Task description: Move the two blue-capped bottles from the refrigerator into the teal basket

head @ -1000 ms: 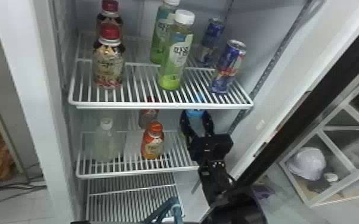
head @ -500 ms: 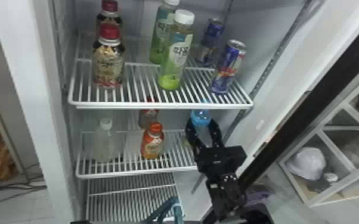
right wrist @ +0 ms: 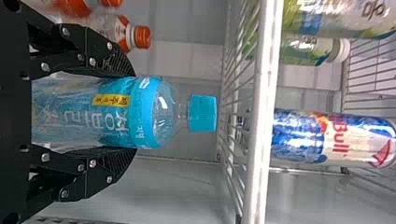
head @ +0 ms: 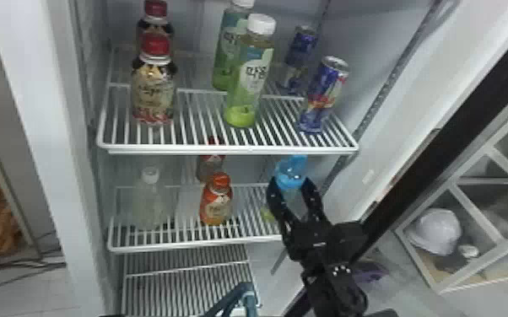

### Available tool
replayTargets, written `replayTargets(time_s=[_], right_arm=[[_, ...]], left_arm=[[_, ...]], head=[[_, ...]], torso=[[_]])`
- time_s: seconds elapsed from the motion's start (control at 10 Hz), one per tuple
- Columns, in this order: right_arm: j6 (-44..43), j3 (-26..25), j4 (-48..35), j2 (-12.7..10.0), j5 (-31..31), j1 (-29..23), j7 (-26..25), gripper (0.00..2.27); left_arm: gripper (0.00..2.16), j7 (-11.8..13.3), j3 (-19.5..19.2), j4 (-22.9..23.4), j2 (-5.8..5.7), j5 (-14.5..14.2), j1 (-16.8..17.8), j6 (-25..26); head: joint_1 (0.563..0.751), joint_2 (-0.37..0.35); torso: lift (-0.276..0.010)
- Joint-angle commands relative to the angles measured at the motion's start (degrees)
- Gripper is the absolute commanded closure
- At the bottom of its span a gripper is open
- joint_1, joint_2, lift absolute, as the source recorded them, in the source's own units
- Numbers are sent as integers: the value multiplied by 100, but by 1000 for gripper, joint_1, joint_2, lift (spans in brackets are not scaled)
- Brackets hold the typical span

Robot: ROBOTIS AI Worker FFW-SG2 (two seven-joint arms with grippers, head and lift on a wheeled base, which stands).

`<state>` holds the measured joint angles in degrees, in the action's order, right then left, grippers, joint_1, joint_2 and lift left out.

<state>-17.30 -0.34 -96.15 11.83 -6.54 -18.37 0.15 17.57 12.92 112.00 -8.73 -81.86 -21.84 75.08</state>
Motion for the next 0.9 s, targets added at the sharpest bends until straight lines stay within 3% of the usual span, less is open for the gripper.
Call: replayTargets(time_s=[0.0,0.4,0.8], right_arm=[[239,-10,-629,38,-146,-511,82,636],[858,-98,-1810,109,-374,-1425,346,636],[1730,-379,-3526,126,-699,-2620,583,636]], left_arm=[[1154,1,-9,0,-6,-5,-10,1],[1154,1,-26,0,-6,4,-38,1],[1154,-8,-44,0,-6,12,-52,15]], head=[[695,-350],[695,-350],[695,-350]], torso=[[-136],[-136],[-136]])
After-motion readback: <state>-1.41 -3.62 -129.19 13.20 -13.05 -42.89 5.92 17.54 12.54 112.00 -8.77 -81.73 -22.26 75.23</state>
